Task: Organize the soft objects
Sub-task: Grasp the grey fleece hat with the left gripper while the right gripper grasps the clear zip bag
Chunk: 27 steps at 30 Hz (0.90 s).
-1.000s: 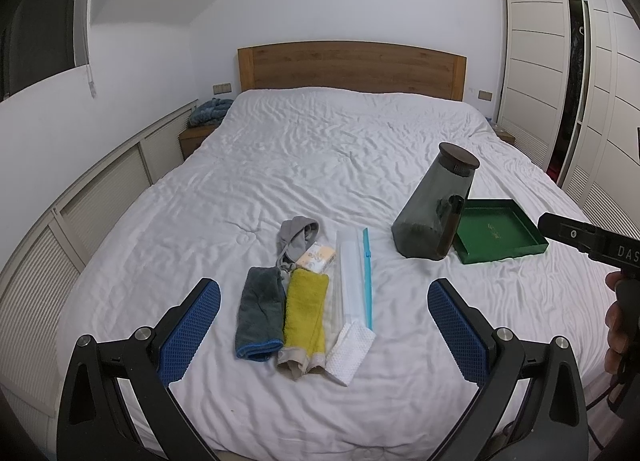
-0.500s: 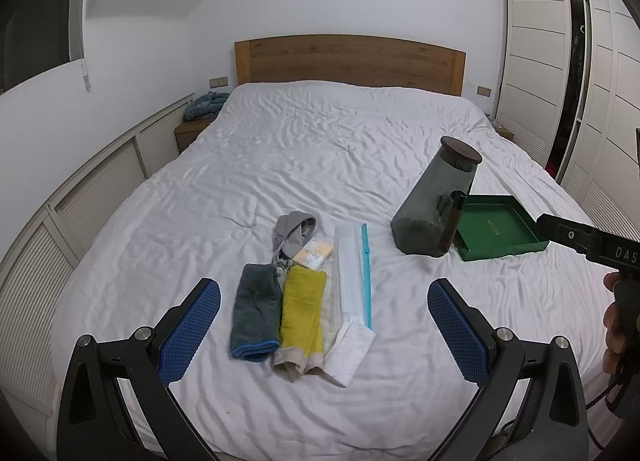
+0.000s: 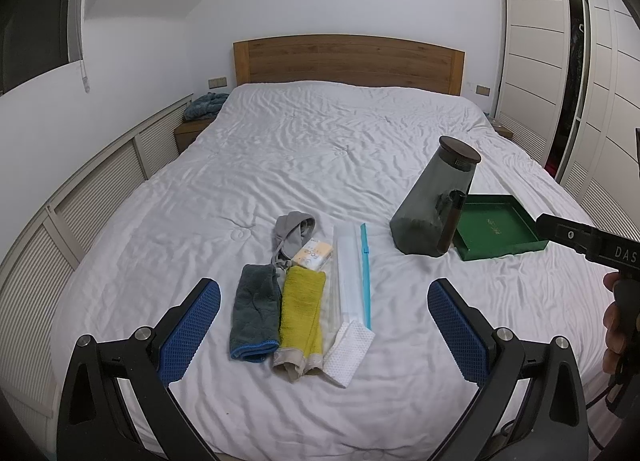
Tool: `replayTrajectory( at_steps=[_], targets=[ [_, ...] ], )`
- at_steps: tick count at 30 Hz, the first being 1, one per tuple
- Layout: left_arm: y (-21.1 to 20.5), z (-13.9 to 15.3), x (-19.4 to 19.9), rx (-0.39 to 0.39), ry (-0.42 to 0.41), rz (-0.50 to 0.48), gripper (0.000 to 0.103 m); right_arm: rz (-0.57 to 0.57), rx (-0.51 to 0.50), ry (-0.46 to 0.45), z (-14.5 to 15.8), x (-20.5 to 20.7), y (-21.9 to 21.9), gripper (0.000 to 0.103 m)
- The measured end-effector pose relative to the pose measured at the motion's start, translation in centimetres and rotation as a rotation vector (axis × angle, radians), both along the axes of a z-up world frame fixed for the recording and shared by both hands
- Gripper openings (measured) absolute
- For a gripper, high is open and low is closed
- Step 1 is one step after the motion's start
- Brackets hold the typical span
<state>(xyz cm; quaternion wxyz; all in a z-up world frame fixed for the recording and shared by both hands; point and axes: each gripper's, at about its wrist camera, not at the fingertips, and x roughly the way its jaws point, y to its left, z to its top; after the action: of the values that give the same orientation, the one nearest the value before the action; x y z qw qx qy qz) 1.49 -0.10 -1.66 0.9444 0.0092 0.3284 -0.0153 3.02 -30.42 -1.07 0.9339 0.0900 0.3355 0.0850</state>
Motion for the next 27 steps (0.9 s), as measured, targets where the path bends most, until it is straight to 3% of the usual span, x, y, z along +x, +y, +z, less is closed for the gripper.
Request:
replayTrajectory(
  at_steps=[14,21,27],
  targets=[
    [1.5,-1.9,2.6,-0.008,0.057,0.018,0.102,0.057,-0.034,0.048,-1.8,2.1,2.3,0.102],
    [4.4,-5.7,7.6,0.010,0.137,0.056,0.102,0.090,-0.055,0.132,-5.5,8.2,6.0,0.101],
    [5.9,-9.0,13.9,0.018,0.200,0.022,0.102,0.091,-0.075,0.204,-10.0,14.5,8.9,0.101]
  ],
)
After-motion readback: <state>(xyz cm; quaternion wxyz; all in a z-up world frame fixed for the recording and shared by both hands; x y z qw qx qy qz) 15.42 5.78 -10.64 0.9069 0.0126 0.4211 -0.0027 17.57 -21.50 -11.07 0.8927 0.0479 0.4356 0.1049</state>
